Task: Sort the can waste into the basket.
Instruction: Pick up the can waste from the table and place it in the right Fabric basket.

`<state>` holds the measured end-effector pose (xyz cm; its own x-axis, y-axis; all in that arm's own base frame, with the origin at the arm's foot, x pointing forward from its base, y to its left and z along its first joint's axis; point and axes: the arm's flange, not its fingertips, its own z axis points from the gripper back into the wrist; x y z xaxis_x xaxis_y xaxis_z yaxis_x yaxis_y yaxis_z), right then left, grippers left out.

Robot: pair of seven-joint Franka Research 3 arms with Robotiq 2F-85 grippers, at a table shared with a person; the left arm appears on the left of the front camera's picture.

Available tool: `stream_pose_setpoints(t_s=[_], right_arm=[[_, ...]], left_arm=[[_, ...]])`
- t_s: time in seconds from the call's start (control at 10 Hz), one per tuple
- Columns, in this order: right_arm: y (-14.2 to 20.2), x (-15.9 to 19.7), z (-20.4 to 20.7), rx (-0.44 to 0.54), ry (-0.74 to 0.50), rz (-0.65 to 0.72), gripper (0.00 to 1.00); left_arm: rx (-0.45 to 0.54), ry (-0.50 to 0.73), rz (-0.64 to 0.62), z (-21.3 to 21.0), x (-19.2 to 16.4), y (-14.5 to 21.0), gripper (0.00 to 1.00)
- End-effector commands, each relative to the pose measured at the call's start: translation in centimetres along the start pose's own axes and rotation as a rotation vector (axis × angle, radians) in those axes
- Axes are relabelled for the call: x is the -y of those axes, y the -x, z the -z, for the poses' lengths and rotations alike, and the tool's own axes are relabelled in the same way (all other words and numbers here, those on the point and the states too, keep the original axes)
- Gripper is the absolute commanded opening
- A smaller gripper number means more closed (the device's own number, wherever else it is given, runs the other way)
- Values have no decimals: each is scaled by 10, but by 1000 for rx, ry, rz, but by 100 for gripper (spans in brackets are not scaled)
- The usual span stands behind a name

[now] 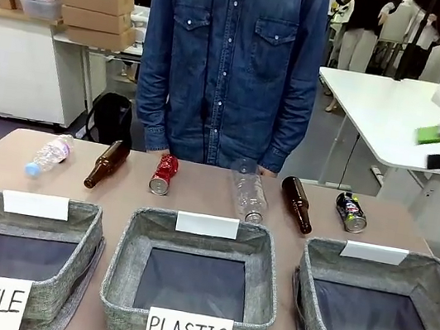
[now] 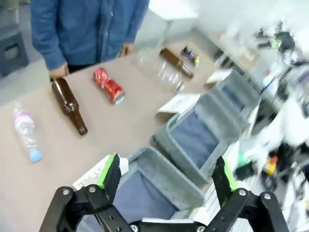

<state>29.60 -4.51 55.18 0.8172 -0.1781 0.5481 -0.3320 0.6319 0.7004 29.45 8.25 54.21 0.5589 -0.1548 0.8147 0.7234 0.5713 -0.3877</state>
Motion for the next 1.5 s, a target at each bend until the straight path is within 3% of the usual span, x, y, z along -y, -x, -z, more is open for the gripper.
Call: stream_pose_setpoints(t_s=[0.0, 0.2, 0.3, 1.1, 1.2, 1.3, 1.4], right_arm=[[31, 40, -1, 134, -17, 97, 100], [47, 72, 5, 136, 29, 190, 100], [-1, 46, -30, 111, -4, 152, 100], [1, 43, -30, 101, 16, 175, 100], [-6, 45, -18, -12, 123, 81, 100], [-11, 46, -11, -56, 185, 31, 100], [-18, 50, 2, -146, 324, -45, 100]], left_arm=[[240, 75, -152, 12, -26, 36, 100], [303, 66, -275, 19, -49, 53, 100], [219, 73, -198, -24, -45, 25, 100], [219, 73, -198, -24, -45, 25, 100], [219, 73, -198, -24, -45, 25, 100], [219, 73, -198, -24, -45, 25, 100], [219, 73, -198, -24, -45, 25, 100]])
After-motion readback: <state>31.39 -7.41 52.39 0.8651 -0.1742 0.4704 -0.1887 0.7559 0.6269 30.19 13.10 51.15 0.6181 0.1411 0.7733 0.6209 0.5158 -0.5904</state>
